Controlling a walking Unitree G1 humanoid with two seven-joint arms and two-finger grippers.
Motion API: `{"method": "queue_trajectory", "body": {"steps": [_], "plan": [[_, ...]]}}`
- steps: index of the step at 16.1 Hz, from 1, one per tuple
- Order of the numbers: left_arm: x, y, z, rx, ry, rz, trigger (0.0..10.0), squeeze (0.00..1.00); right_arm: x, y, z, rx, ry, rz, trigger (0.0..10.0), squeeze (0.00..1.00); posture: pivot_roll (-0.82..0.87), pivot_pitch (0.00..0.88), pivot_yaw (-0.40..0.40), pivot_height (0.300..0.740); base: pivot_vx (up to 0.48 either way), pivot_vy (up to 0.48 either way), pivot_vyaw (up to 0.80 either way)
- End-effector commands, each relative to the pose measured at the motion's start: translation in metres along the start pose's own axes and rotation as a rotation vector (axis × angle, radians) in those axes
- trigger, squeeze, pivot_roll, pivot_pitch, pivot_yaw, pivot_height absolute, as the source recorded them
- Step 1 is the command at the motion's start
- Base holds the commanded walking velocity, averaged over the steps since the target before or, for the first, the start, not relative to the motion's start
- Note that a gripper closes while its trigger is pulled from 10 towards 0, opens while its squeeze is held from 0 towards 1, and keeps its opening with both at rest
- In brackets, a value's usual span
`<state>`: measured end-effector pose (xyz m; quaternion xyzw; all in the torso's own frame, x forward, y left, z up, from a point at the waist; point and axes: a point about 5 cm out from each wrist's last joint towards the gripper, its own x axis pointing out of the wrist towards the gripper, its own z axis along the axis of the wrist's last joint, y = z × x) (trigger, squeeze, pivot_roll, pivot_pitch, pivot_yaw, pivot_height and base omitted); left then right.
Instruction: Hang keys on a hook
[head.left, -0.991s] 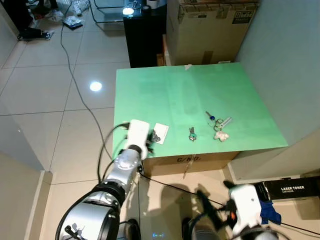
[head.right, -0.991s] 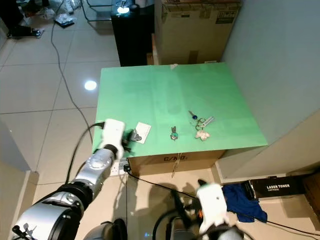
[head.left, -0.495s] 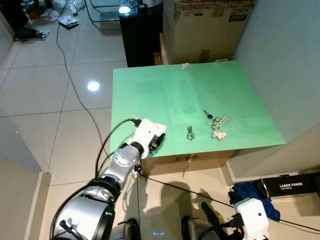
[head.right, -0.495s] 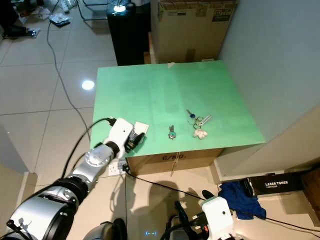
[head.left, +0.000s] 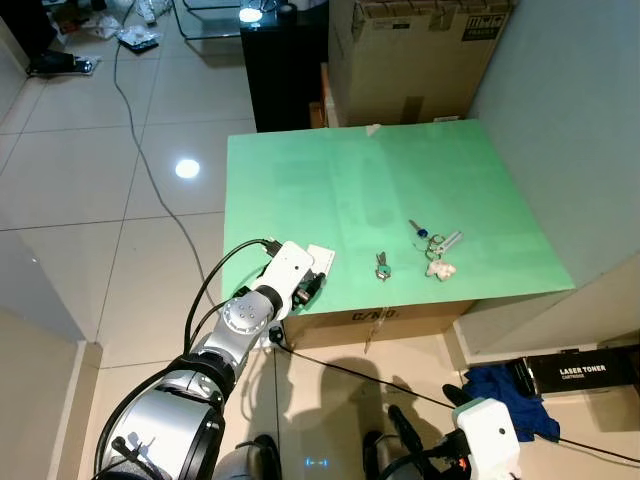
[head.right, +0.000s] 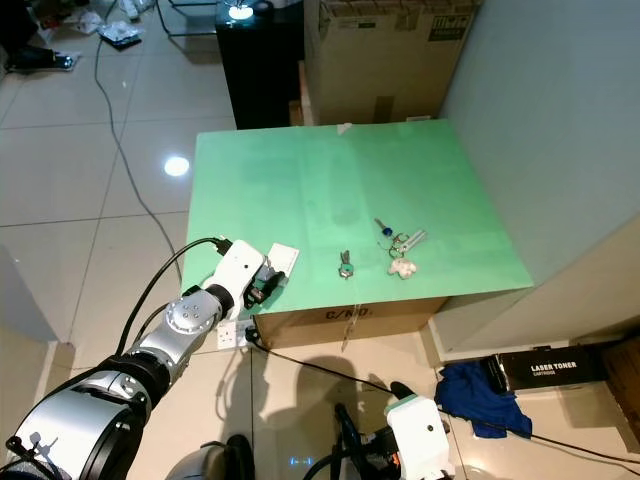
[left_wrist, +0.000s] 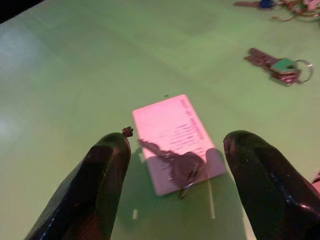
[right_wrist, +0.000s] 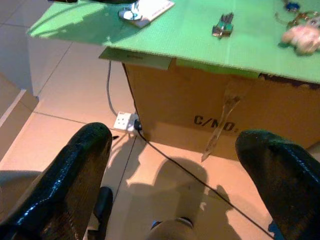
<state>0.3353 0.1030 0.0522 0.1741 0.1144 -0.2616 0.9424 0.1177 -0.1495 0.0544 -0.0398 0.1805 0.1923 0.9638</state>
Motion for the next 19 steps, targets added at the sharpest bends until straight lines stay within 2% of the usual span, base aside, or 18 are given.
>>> {"method": "queue_trajectory", "body": {"steps": [1,5,7,9,13,15,17,18,19], "plan": [[0.0,-0.003,-0.001,-0.023,-0.004,-0.031,10.0,0.0,-0.002,0.002,0.006,-0.005,-0.002,0.0,10.0,0.0,-0.38,0.218,0.03,0.732,0.0,0.0,0.0],[-0.001,-0.003,-0.001,-0.016,-0.011,-0.048,10.0,0.0,-0.002,0.008,0.02,-0.007,-0.02,0.002,10.0,0.0,-0.37,0.218,0.03,0.732,0.0,0.0,0.0],[-0.002,-0.002,-0.006,0.006,0.017,-0.047,10.0,0.0,0.0,0.018,0.027,-0.003,-0.027,0.009,10.0,0.0,-0.38,0.223,0.028,0.732,0.0,0.0,0.0],[-0.003,-0.004,-0.01,0.021,0.046,-0.046,10.0,0.0,0.008,0.029,0.031,0.005,-0.029,0.019,10.0,0.0,-0.38,0.225,0.028,0.732,0.0,0.0,0.0],[-0.002,-0.009,-0.013,0.034,0.078,-0.045,10.0,0.0,0.02,0.034,0.029,0.008,-0.014,0.032,10.0,0.0,-0.38,0.227,0.029,0.732,0.0,0.0,0.0],[-0.002,-0.011,-0.016,0.048,0.107,-0.042,9.6,0.0,0.029,0.044,0.027,0.013,-0.003,0.033,10.0,0.0,-0.38,0.229,0.028,0.732,0.0,0.0,0.0],[-0.001,-0.012,-0.016,0.051,0.12,-0.039,9.4,0.0,0.034,0.061,0.036,0.018,-0.009,0.037,10.0,0.0,-0.39,0.23,0.029,0.732,0.0,0.0,0.0],[-0.001,-0.012,-0.017,0.055,0.127,-0.039,8.5,0.0,0.036,0.068,0.04,0.019,-0.012,0.039,10.0,0.0,-0.39,0.23,0.029,0.732,0.0,0.0,0.0],[-0.001,-0.013,-0.017,0.056,0.13,-0.039,6.5,0.0,0.037,0.07,0.041,0.019,-0.012,0.04,10.0,0.0,-0.39,0.23,0.029,0.732,0.0,0.0,0.0]]}}
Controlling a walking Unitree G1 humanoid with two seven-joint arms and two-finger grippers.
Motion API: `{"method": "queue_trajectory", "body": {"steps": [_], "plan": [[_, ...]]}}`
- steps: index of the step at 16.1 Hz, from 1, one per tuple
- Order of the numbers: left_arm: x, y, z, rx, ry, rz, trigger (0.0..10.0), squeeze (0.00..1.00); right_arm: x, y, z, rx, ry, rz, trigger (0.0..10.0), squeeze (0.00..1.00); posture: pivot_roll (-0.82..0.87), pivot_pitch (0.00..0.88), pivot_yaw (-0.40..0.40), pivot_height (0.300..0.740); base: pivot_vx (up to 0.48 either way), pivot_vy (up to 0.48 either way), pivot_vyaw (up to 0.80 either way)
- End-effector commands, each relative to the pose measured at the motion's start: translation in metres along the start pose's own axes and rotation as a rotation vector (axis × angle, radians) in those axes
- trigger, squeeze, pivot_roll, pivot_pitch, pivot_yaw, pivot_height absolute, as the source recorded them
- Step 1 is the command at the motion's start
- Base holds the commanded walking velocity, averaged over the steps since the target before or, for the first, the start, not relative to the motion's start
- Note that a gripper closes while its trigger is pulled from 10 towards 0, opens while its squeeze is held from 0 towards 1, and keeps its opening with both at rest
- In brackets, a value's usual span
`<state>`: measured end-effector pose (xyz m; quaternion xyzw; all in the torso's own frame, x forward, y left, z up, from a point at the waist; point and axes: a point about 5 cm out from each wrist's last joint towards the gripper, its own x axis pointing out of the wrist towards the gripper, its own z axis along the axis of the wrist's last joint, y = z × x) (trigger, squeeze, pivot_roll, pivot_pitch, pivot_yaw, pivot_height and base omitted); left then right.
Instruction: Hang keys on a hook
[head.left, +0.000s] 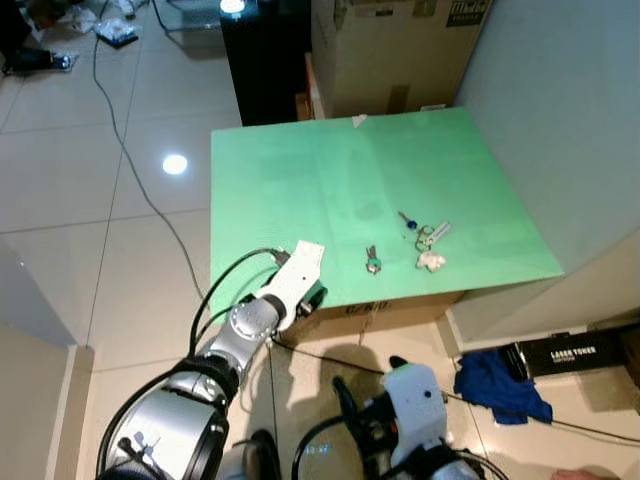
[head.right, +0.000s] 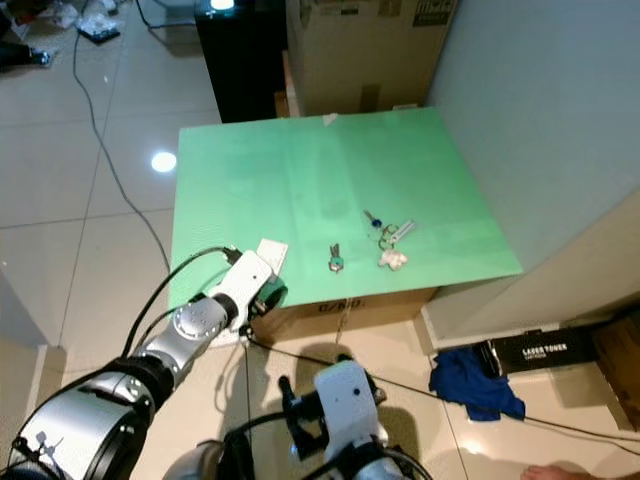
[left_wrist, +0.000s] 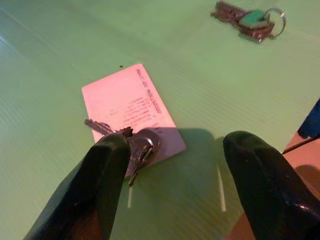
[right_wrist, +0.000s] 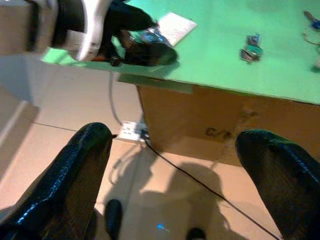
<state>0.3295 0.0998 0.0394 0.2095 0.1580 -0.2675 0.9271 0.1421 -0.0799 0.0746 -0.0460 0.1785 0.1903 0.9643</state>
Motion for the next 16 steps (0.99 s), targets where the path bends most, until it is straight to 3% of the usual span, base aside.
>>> {"method": "queue_trajectory", "body": {"steps": [1,3,4,5,8,12,16], "plan": [[0.0,-0.004,-0.006,-0.007,0.038,-0.003,0.0,0.0,0.004,0.026,0.009,0.034,-0.013,0.049,10.0,0.0,-0.39,0.23,0.029,0.732,0.0,0.0,0.0],[0.001,-0.006,-0.006,-0.03,0.044,0.005,0.0,0.0,0.01,0.039,0.014,0.035,-0.013,0.05,10.0,0.0,-0.39,0.23,0.028,0.732,0.0,0.0,0.0],[0.001,-0.006,-0.005,-0.037,0.043,0.008,0.0,0.0,0.008,0.035,0.013,0.034,-0.012,0.047,10.0,0.0,-0.39,0.229,0.028,0.732,0.0,0.0,0.0],[0.001,-0.006,-0.005,-0.054,0.045,0.019,0.0,0.0,0.001,0.022,0.01,0.029,-0.006,0.035,10.0,0.0,-0.39,0.229,0.028,0.732,0.0,0.0,0.0],[0.001,-0.006,-0.007,-0.072,0.053,0.018,0.0,0.0,-0.001,0.02,0.01,0.028,-0.002,0.034,10.0,0.0,-0.39,0.227,0.028,0.732,0.0,0.0,0.0],[-0.001,0.001,-0.01,-0.086,0.067,0.062,0.0,0.0,-0.021,0.014,-0.006,-0.027,0.059,0.07,10.0,0.0,-0.39,0.223,0.029,0.732,0.0,0.0,0.0],[-0.001,0.004,-0.008,-0.052,0.057,0.075,0.0,0.0,-0.021,0.012,-0.006,-0.028,0.061,0.065,10.0,0.0,-0.39,0.222,0.029,0.732,0.0,0.0,0.0]]}}
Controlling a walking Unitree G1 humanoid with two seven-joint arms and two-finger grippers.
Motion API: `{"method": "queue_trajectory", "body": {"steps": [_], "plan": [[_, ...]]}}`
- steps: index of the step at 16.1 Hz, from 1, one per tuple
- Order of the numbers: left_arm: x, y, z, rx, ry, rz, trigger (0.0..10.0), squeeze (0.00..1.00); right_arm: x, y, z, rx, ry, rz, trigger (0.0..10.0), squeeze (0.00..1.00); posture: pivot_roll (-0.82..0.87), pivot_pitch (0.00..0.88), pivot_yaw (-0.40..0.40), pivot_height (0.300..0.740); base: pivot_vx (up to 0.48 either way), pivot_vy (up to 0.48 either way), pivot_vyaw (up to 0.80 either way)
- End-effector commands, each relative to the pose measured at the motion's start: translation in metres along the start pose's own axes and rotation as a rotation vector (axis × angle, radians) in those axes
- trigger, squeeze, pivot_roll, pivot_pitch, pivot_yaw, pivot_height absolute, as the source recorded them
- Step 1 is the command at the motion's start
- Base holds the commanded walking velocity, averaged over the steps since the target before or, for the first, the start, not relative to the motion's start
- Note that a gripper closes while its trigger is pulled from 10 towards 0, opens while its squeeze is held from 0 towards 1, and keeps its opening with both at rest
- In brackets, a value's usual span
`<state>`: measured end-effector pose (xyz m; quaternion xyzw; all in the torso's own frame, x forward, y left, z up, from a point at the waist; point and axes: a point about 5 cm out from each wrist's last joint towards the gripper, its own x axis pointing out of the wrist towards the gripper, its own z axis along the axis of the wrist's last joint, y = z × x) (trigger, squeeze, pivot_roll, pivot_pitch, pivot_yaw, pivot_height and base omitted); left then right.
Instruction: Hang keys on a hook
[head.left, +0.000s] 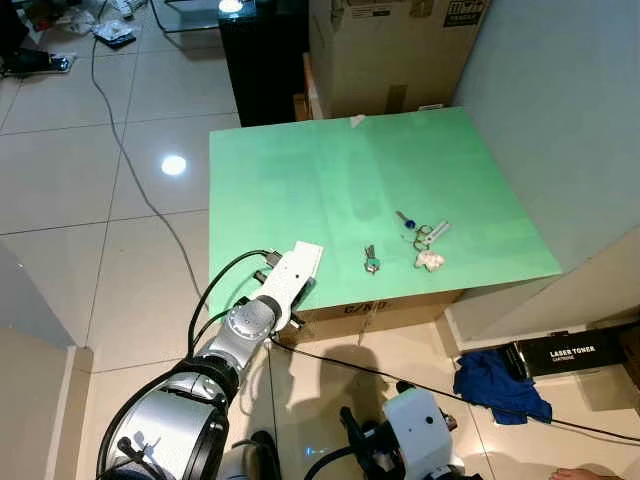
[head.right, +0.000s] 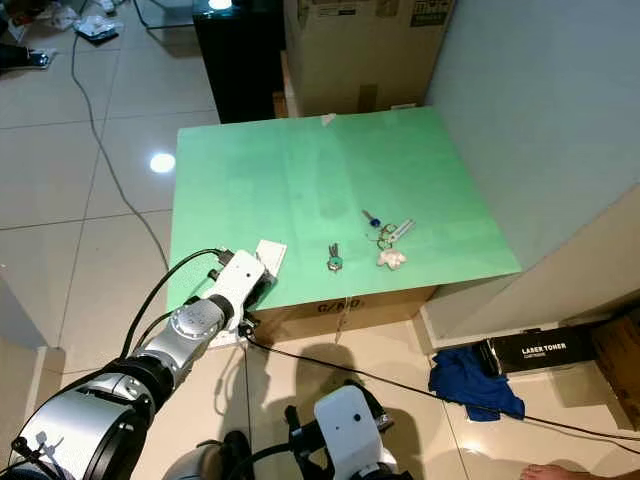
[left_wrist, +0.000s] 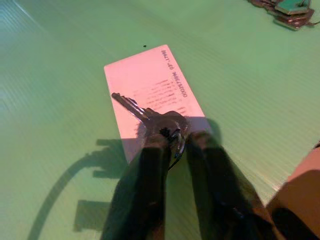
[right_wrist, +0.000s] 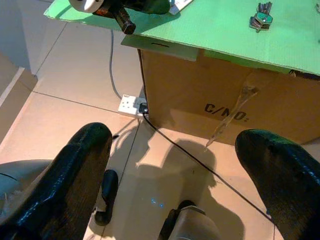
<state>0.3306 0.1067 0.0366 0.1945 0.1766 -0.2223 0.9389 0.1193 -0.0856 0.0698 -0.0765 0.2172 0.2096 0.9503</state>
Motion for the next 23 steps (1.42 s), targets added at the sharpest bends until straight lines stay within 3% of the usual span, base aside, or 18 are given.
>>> {"method": "queue_trajectory", "body": {"steps": [1,7,12,13,14,16,18,19,20,21,22,23], "plan": [[0.0,-0.001,-0.003,0.015,0.015,-0.002,0.0,0.0,-0.002,0.008,0.007,0.022,-0.031,0.029,10.0,0.0,-0.39,0.222,0.029,0.732,0.0,0.0,0.0],[0.002,-0.007,0.004,-0.011,-0.016,-0.014,0.0,0.0,-0.001,0.003,0.008,0.025,-0.042,0.012,10.0,0.0,-0.41,0.2,0.028,0.732,0.0,0.0,0.0],[0.004,0.022,0.038,-0.246,-0.183,0.021,0.0,0.0,0.026,-0.021,0.02,0.044,-0.133,-0.063,10.0,0.0,-0.34,0.085,0.094,0.732,0.0,0.0,0.0],[0.002,0.035,0.047,-0.32,-0.235,0.039,0.0,0.0,0.036,-0.032,0.027,0.087,-0.174,-0.109,10.0,0.0,-0.31,0.045,0.109,0.732,0.0,0.0,0.0],[0.002,0.039,0.049,-0.337,-0.245,0.044,0.0,0.0,0.038,-0.036,0.029,0.108,-0.187,-0.129,10.0,0.0,-0.31,0.03,0.114,0.732,0.0,0.0,0.0],[-0.008,0.072,0.059,-0.486,-0.342,0.124,0.0,0.0,0.042,-0.066,0.041,0.164,-0.266,-0.229,10.0,0.0,-0.26,0.0,0.126,0.732,0.0,0.0,0.0],[-0.019,0.089,0.058,-0.503,-0.391,0.181,0.0,0.0,0.032,-0.093,0.043,0.152,-0.307,-0.264,10.0,0.0,-0.24,0.0,0.129,0.732,0.0,0.0,0.0],[-0.029,0.097,0.052,-0.512,-0.408,0.218,0.0,0.0,0.019,-0.122,0.029,0.152,-0.307,-0.283,10.0,0.0,-0.21,0.0,0.125,0.732,0.0,0.0,0.0],[-0.041,0.101,0.046,-0.522,-0.425,0.255,0.0,0.0,0.018,-0.136,0.02,0.157,-0.305,-0.292,10.0,0.0,-0.18,0.0,0.119,0.732,0.0,0.0,0.0],[-0.044,0.101,0.045,-0.53,-0.431,0.263,0.0,0.0,0.02,-0.137,0.019,0.159,-0.305,-0.294,10.0,0.0,-0.18,0.0,0.119,0.732,0.0,0.0,0.0],[-0.06,0.098,0.042,-0.532,-0.454,0.305,3.6,0.0,0.028,-0.14,0.017,0.168,-0.308,-0.304,10.0,0.0,-0.17,0.0,0.113,0.732,0.0,0.0,0.0],[-0.078,0.089,0.035,-0.525,-0.452,0.346,10.0,0.0,0.034,-0.143,0.017,0.197,-0.325,-0.326,10.0,0.0,-0.14,0.0,0.1,0.732,0.0,0.0,0.0]]}}
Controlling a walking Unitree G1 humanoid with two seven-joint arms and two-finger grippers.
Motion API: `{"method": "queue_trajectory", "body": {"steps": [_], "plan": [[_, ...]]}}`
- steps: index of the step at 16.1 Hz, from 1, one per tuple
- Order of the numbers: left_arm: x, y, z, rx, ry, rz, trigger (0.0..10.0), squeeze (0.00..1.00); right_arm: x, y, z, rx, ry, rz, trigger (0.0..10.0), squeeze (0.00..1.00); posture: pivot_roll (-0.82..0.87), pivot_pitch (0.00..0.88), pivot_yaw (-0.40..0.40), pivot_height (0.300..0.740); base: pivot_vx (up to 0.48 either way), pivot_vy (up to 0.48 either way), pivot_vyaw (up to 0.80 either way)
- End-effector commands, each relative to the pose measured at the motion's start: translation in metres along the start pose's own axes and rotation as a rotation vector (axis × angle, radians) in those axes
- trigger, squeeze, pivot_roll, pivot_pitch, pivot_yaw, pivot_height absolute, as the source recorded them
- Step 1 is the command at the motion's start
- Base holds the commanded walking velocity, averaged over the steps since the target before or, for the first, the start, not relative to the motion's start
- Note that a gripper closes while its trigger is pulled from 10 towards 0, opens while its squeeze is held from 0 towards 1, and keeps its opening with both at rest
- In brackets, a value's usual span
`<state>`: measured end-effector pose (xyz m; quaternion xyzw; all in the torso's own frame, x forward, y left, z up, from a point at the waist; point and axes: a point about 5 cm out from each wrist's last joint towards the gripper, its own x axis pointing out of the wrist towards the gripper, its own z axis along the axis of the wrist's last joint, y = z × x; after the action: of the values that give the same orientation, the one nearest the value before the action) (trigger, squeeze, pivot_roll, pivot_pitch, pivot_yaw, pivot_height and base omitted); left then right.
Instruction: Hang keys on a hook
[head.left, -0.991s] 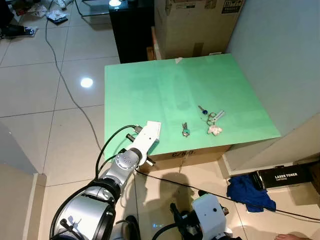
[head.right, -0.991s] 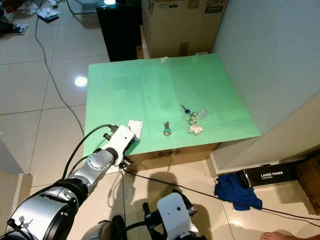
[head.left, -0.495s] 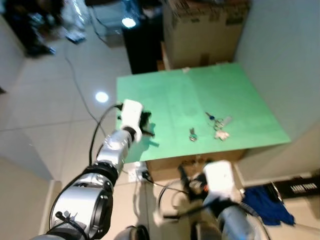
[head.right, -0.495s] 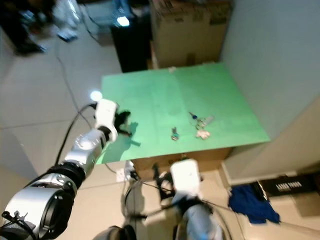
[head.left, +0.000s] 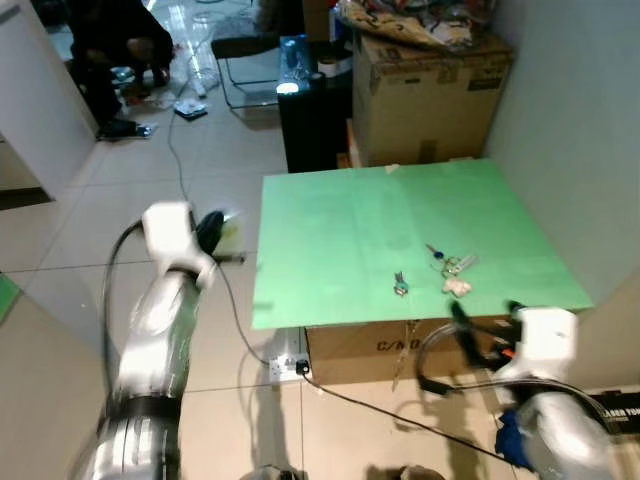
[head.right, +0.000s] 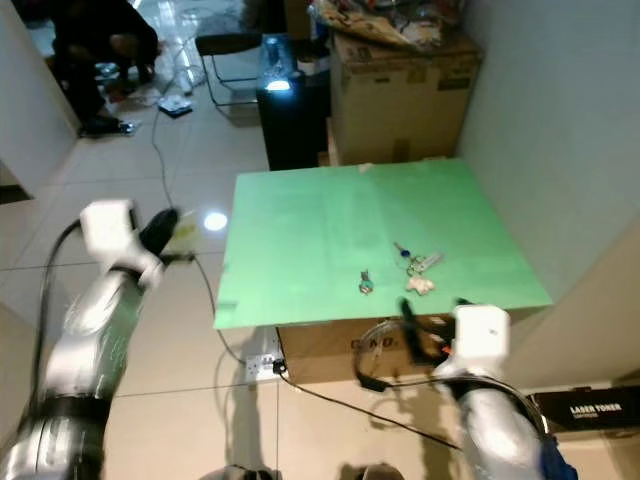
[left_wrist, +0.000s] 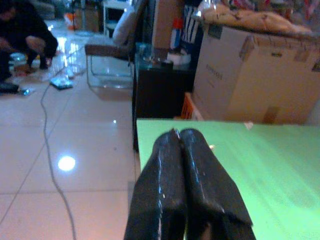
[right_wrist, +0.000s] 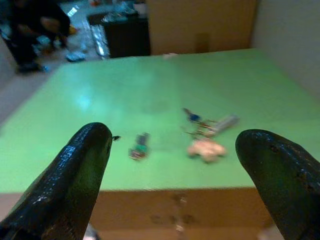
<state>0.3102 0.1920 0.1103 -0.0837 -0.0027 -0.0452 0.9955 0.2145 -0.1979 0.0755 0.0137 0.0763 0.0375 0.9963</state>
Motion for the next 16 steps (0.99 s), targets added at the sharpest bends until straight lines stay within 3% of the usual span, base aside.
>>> {"method": "queue_trajectory", "body": {"steps": [1,2,3,6,10,12,16], "plan": [[-0.002,-0.002,0.013,0.019,-0.036,0.003,10.0,0.0,0.003,0.0,0.003,0.008,-0.027,0.001,10.0,0.0,-0.14,0.0,0.097,0.732,0.0,0.0,0.0],[-0.029,-0.003,-0.001,0.089,0.002,0.004,10.0,0.0,0.007,-0.006,0.007,0.028,-0.066,-0.048,10.0,0.0,-0.12,0.0,0.081,0.732,0.0,0.0,0.75],[-0.038,-0.007,-0.012,0.064,0.038,0.007,10.0,0.0,0.01,-0.009,0.005,0.053,-0.073,-0.065,10.0,0.0,-0.12,0.0,0.074,0.732,0.0,0.0,0.7],[-0.032,-0.015,-0.02,0.149,0.105,0.058,10.0,0.0,0.022,-0.001,0.001,0.024,-0.067,0.001,10.0,0.0,-0.11,0.0,0.052,0.732,0.0,0.0,0.64],[-0.039,0.003,-0.027,0.129,0.15,0.116,10.0,0.0,0.034,0.005,0.005,0.036,-0.073,0.041,10.0,0.0,-0.1,0.0,0.049,0.732,0.0,0.0,0.57],[-0.042,0.0,-0.028,0.111,0.159,0.132,10.0,0.0,0.034,0.003,0.001,0.048,-0.056,0.046,10.0,0.0,-0.08,0.0,0.04,0.732,0.0,0.471,0.5],[-0.043,-0.007,-0.03,0.163,0.162,0.118,10.0,0.0,0.042,0.004,0.001,0.045,-0.046,0.077,10.0,0.0,-0.05,0.0,0.024,0.74,0.0,0.338,0.46]]}}
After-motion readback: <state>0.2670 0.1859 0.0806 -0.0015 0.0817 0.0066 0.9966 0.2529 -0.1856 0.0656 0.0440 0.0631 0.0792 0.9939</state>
